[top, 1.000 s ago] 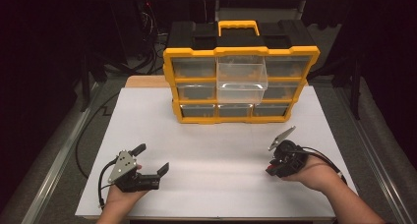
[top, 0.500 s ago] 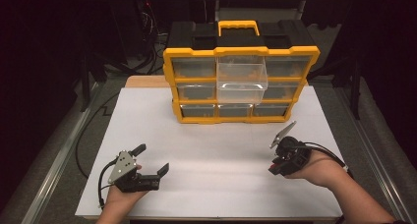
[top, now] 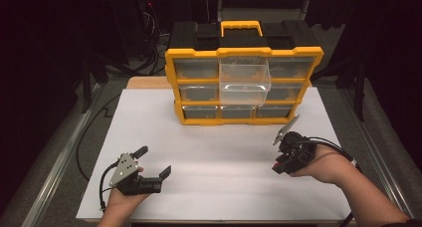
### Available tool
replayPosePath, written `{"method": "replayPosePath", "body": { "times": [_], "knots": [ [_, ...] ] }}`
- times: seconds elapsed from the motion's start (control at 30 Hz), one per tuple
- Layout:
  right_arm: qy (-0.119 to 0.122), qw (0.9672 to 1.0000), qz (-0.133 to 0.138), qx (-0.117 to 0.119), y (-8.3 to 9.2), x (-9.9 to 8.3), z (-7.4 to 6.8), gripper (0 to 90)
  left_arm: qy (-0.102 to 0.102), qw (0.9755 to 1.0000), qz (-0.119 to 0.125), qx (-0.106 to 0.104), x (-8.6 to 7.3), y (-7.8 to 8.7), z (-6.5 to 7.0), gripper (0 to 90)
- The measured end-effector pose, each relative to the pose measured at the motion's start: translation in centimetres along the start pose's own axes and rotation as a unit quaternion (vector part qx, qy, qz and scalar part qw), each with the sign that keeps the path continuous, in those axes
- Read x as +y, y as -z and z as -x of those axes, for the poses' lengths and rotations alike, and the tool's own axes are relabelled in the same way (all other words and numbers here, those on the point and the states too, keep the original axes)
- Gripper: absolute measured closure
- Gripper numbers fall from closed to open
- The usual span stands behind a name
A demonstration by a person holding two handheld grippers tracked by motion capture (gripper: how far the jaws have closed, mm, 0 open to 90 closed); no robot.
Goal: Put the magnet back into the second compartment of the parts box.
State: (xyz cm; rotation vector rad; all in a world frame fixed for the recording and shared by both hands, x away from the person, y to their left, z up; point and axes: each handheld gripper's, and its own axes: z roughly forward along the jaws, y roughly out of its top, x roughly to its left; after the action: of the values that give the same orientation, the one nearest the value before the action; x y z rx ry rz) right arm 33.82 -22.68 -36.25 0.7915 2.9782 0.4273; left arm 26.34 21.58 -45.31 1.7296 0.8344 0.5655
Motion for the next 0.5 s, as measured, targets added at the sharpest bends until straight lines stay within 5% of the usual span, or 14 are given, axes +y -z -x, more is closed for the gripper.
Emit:
{"method": "replayPosePath", "body": {
  "times": [0.5],
  "knots": [
    [0.014, 0.9999, -0.007, 0.003, 3.4, 1.2, -0.3, 64.3, 0.001, 1.0000, 0.000, -0.004, 0.0, -0.1, 0.1, 0.3]
  ]
}}
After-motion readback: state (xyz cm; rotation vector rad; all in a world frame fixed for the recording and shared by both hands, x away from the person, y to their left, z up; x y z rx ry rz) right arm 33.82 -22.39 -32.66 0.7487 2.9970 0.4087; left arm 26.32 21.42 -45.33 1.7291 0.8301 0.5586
